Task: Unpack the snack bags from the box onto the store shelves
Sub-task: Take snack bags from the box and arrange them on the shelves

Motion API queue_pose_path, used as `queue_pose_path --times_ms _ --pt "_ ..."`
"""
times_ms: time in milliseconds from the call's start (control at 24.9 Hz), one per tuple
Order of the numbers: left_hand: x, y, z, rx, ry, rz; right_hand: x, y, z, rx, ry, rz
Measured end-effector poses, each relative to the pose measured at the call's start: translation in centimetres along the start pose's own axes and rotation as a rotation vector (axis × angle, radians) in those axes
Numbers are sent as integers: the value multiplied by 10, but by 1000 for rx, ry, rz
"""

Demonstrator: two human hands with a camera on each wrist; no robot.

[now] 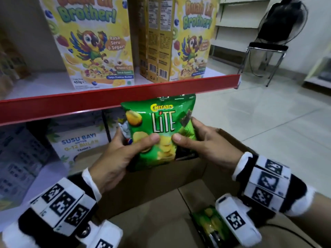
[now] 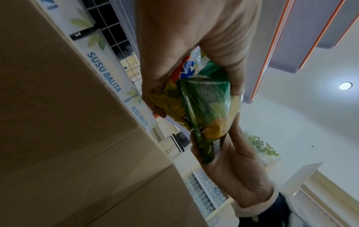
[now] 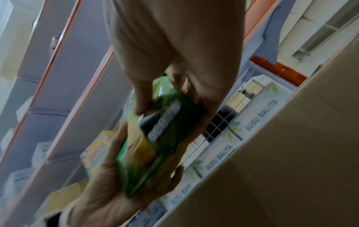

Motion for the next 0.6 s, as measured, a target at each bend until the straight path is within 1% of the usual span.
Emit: queue_pose_path --times_ms 80,161,241,282,322,362,442,483,563,603 --pt "1 -8 2 72 24 39 20 -10 -2 -121 164 -79" --pt "1 -15 6 95 37 51 55 -31 -6 -203 376 -229" --pt "0 -17 8 82 29 61 102 -53 -11 -311 667 -580" --pt "-3 -17 9 66 19 60 127 -61 -17 -405 819 -746" --pt "-6 -16 11 48 11 64 152 -67 -24 -499 942 -854" --pt "-9 -14 13 31 4 70 174 -70 -30 -550 1034 -925" --pt "-14 -16 18 26 -7 79 212 -71 -39 -592 1139 -987" --pt "-17 -18 21 34 -7 75 228 -67 -42 -632 1166 -1003" --pt "-23 -21 24 40 -1 64 248 -55 -45 -765 1228 -1050" --pt "-27 -22 26 34 0 61 256 -47 -44 -864 1233 -1106"
Point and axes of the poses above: each hand's wrist, its own z-axis towards the middle knuckle, its own y-axis out of the palm, x = y × z, the point moved 8 cm from there along z, towards the middle knuckle, and after that the axes turned 15 degrees about -x, right-handed, at the moved point
